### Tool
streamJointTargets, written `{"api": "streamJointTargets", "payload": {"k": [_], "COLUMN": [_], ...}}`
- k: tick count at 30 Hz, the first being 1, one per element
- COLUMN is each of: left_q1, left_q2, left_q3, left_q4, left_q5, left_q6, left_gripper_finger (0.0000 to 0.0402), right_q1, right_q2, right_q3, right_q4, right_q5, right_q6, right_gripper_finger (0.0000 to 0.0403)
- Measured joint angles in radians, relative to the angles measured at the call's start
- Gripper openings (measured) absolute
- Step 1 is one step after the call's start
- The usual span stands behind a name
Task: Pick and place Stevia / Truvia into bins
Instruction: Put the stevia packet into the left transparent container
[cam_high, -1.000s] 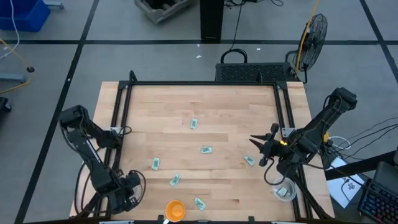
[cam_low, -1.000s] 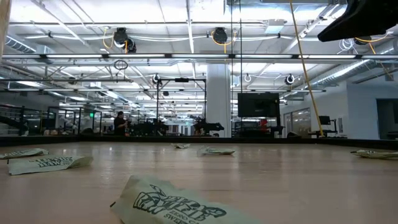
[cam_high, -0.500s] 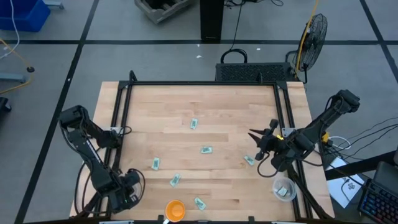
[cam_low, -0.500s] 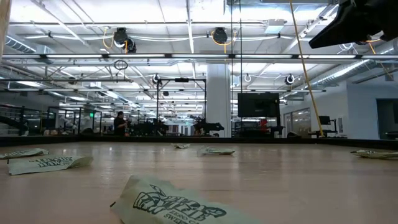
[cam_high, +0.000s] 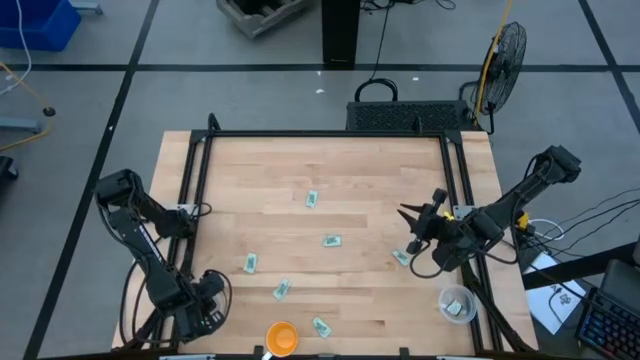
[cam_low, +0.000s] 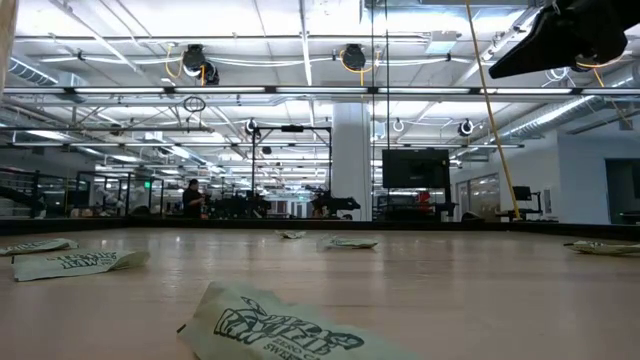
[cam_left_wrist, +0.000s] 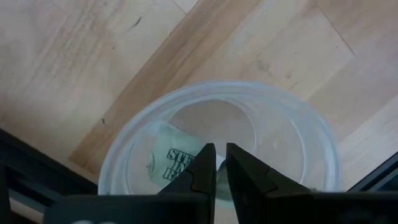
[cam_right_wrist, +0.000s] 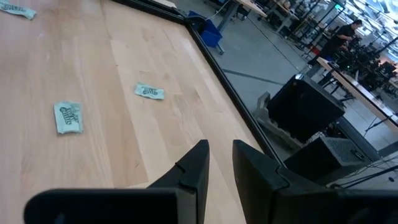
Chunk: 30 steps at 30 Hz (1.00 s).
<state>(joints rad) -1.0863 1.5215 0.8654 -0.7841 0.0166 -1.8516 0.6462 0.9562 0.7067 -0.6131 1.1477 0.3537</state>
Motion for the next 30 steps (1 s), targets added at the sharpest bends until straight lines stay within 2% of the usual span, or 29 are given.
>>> {"api": "streamJointTargets", "payload": {"k": [8, 12, 14, 18, 20, 22, 26, 30], "left_q1": [0.0, 0.006, 0.02, 0.069, 0.097, 0.124, 0.178, 0.234], "left_q2": [0.0, -0.001, -0.011, -0.056, -0.092, -0.125, -0.198, -0.254], "left_q3": [0.0, 0.0, 0.0, 0.0, 0.0, 0.0, 0.0, 0.0], "left_q4": [-0.013, -0.025, -0.025, -0.029, -0.028, -0.032, -0.041, -0.047], "left_q5": [-0.003, -0.046, -0.03, 0.098, 0.171, 0.2, 0.146, 0.023], "left_q6": [0.008, 0.048, 0.043, 0.041, 0.04, 0.04, 0.063, 0.129], "left_gripper_finger": [0.0123, 0.0143, 0.0144, 0.0133, 0.0125, 0.0118, 0.0101, 0.0089], "right_q1": [-0.004, -0.004, -0.005, -0.006, -0.006, -0.006, -0.006, -0.006], "right_q2": [0.0, 0.0, 0.0, 0.0, 0.0, 0.0, 0.0, 0.0], "right_q3": [0.0, 0.0, 0.0, 0.0, 0.0, 0.0, 0.0, 0.0], "right_q4": [0.004, 0.005, 0.015, 0.047, 0.072, 0.094, 0.143, 0.186], "right_q5": [-0.001, -0.001, -0.001, -0.003, -0.026, -0.068, -0.179, -0.219], "right_q6": [0.0, 0.0, 0.0, 0.0, -0.005, -0.03, -0.105, -0.167], "right_gripper_finger": [0.0064, 0.0063, 0.0064, 0.0064, 0.0063, 0.0063, 0.0063, 0.0063]}}
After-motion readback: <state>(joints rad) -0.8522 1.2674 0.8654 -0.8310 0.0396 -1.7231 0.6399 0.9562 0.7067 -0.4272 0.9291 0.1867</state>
